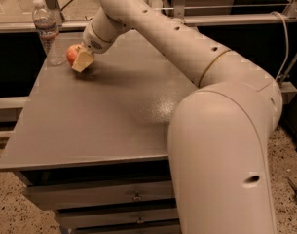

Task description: Move apple near water bottle

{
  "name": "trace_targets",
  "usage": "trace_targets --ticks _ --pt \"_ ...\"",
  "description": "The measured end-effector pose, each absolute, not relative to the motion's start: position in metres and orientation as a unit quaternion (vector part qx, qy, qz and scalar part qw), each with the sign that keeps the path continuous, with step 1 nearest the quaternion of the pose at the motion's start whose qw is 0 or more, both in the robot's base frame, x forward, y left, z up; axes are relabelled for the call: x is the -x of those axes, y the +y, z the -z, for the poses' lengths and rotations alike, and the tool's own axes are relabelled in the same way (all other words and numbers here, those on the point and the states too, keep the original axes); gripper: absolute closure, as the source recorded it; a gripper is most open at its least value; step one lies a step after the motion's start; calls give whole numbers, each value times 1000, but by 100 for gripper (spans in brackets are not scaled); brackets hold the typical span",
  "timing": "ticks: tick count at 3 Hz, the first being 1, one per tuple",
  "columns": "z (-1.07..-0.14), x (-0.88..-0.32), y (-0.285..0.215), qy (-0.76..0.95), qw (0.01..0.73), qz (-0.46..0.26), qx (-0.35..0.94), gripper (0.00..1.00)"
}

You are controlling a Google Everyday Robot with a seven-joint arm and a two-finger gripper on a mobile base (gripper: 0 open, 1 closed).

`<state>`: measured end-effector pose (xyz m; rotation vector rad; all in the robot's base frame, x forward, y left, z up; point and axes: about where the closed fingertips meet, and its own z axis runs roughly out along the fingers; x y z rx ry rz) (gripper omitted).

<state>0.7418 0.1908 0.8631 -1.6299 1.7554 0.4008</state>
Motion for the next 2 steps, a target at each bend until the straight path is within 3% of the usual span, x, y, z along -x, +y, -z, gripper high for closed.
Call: trace_targets --ticks 1,2 --pt "-861 -760 199 689 354 -146 616 54" --pt "-861 -769 201 693 357 -141 610 31"
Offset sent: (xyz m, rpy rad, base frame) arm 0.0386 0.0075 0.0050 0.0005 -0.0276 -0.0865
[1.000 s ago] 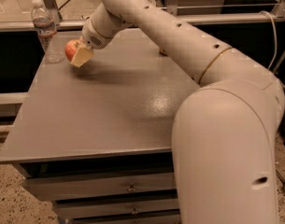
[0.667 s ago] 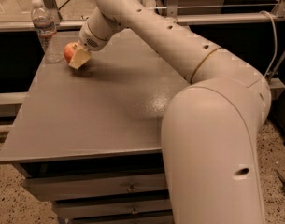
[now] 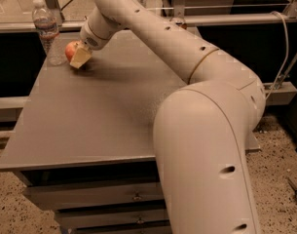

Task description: Move apple near water bottle

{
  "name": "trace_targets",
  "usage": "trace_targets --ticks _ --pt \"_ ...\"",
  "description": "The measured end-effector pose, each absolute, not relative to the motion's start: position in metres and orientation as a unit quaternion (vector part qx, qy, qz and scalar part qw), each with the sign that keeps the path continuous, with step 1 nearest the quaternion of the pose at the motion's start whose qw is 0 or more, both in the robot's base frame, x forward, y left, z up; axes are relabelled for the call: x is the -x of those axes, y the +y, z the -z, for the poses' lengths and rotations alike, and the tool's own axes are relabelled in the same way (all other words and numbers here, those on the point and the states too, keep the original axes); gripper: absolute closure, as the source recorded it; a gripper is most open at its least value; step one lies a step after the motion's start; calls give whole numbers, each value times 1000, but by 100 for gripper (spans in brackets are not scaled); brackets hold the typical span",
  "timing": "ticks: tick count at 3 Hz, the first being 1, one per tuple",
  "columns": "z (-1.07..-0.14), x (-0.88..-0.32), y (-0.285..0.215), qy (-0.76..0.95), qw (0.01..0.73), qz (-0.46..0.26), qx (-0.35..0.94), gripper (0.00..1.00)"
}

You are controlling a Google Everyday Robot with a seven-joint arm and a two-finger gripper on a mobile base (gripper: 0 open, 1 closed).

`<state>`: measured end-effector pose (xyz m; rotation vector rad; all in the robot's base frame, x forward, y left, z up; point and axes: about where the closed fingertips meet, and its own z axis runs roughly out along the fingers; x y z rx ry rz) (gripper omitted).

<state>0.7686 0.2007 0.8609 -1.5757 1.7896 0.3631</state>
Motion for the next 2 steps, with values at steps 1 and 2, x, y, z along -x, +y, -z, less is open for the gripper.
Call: trace_targets --ticks 1,2 --pt "-858 -770 204 694 352 -139 612 7" --pt "-858 -768 207 691 349 -144 616 0"
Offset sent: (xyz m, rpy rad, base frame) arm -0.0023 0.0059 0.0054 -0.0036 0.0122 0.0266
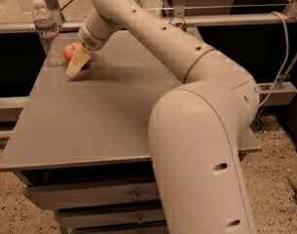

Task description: Move apple near water bottle

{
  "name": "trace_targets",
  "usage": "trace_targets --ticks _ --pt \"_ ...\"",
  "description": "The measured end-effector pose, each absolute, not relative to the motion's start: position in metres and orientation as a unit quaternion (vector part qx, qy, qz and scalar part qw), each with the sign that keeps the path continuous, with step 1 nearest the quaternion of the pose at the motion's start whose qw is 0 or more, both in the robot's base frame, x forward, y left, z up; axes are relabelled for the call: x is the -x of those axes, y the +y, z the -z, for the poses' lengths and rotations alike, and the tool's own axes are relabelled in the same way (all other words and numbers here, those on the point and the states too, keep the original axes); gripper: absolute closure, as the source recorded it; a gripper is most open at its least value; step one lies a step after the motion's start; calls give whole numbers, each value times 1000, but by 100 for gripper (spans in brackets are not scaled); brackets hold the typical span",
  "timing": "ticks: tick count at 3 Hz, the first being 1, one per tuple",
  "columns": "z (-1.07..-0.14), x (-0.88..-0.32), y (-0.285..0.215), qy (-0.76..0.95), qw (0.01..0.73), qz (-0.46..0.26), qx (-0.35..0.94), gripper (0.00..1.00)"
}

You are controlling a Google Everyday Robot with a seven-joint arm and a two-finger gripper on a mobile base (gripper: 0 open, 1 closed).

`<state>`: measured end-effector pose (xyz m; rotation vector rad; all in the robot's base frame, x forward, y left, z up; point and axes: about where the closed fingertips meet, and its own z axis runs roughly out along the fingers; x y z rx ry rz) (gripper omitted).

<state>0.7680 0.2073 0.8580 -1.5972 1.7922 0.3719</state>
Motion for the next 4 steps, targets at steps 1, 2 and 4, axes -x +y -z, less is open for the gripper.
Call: trace_targets --ticks 1,2,4 --pt "-873 -760 200 681 357 -150 621 0" --pt "-899 -739 164 668 372 -151 627 0" --pt "-947 -657 54 631 416 -188 628 0"
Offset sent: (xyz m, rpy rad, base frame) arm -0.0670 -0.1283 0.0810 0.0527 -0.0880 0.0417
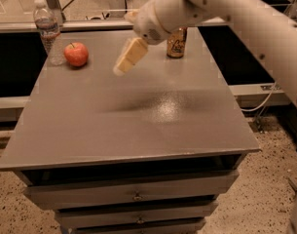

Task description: Move apple near water bottle

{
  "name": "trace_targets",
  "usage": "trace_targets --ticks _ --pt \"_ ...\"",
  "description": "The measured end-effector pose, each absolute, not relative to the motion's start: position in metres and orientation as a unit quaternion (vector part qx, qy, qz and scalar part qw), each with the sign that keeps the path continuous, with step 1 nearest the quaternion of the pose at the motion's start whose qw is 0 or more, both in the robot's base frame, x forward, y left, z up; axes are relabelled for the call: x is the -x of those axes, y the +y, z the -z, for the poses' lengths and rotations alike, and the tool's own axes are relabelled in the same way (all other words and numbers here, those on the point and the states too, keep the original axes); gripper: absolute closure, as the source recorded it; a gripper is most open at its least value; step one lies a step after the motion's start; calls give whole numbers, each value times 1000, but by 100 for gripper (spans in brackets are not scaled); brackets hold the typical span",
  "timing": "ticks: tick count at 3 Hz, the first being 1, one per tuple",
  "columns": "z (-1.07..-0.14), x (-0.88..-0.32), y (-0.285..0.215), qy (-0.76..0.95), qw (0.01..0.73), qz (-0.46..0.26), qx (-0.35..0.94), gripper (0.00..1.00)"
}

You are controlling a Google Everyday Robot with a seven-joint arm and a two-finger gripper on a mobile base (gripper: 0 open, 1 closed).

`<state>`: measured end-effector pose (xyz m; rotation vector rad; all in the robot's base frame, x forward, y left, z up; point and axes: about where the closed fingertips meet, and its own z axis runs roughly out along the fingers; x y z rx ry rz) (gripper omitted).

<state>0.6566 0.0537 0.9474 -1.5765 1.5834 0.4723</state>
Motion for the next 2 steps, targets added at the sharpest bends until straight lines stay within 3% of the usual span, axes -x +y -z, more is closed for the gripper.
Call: trace_targets --ticks 2 --pt "-966 -610 -63 641 460 -215 576 0"
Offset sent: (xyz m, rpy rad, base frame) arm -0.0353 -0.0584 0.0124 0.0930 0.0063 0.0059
